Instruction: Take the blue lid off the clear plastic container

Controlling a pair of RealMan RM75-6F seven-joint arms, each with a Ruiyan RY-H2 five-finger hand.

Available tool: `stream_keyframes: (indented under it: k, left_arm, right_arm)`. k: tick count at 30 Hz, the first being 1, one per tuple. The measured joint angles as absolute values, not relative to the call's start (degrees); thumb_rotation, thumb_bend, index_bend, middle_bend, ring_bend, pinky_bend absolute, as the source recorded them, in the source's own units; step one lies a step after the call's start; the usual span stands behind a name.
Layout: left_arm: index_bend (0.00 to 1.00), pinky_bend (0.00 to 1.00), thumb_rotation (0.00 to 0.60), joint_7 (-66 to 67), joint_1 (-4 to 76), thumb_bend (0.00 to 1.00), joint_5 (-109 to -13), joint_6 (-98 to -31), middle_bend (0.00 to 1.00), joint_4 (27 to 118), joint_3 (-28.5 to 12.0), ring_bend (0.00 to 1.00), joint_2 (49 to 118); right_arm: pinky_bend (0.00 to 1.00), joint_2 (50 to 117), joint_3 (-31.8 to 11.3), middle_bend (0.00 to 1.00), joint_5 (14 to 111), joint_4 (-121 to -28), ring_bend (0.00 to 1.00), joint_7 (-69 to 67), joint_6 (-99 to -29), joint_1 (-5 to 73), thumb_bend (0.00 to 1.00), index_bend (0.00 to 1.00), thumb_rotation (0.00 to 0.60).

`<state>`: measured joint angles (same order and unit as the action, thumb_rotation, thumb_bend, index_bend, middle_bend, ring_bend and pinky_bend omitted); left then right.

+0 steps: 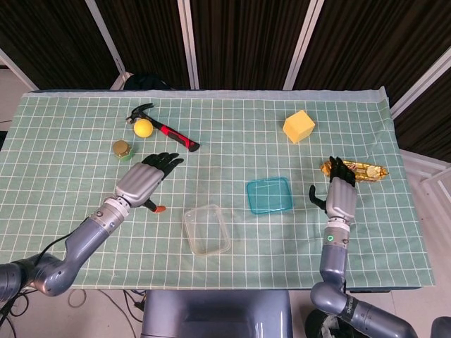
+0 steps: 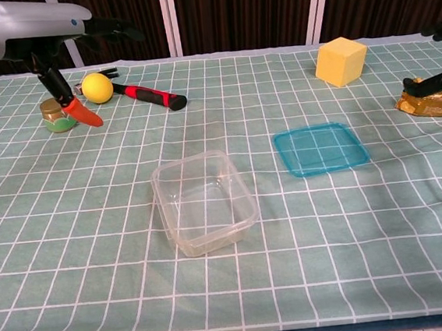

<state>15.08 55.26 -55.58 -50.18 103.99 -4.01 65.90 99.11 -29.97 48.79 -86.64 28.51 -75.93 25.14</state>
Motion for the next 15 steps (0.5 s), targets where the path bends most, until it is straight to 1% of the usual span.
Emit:
stream_keyframes:
  k: [2, 4, 6, 8, 11, 15]
  left_arm:
    - [0.00, 0.10, 0.600, 15.4, 54.4, 0.00, -55.9, -51.3, 0.00, 104.6, -3.7, 0.00, 65.3]
    - [0.00, 0.10, 0.600, 15.9, 53.1, 0.00, -56.5, -52.9, 0.00, 105.5, -3.2, 0.00, 64.6]
    - [0.00, 0.10, 0.600, 16.3, 51.8, 0.00, -57.0, -54.6, 0.00, 106.4, -2.6, 0.00, 64.0]
    - [0.00, 0.10, 0.600, 16.7, 49.9, 0.00, -57.8, -57.0, 0.00, 107.5, -1.8, 0.00, 63.3]
    - [0.00, 0.09, 0.600, 17.1, 46.5, 0.00, -58.9, -61.2, 0.00, 109.4, -0.2, 0.00, 62.2]
    - [0.00, 0.07, 0.600, 17.6, 39.7, 0.00, -61.6, -69.0, 0.00, 111.9, 3.0, 0.00, 60.7]
  right_arm:
    - [0.00, 97.5, -29.4, 0.00, 49.1, -87.8, 0.00, 28.1, -76.0, 24.4, 0.44, 0.00, 0.600]
    - [0.00, 95.3, -28.3, 0.00, 49.9, -89.7, 0.00, 27.3, -76.0, 23.2, 0.30, 0.00, 0.600]
    - [0.00, 92.7, -26.9, 0.00, 51.1, -91.8, 0.00, 26.4, -76.1, 21.8, 0.22, 0.00, 0.600]
    - [0.00, 90.5, -25.6, 0.00, 52.4, -93.7, 0.00, 25.5, -76.1, 20.4, 0.20, 0.00, 0.600]
    - [0.00, 86.5, -23.4, 0.00, 54.9, -96.7, 0.00, 23.8, -76.0, 18.2, 0.19, 0.00, 0.600]
    - [0.00, 79.5, -19.9, 0.00, 59.6, -100.4, 0.00, 20.8, -75.3, 15.3, 0.19, 0.00, 0.600]
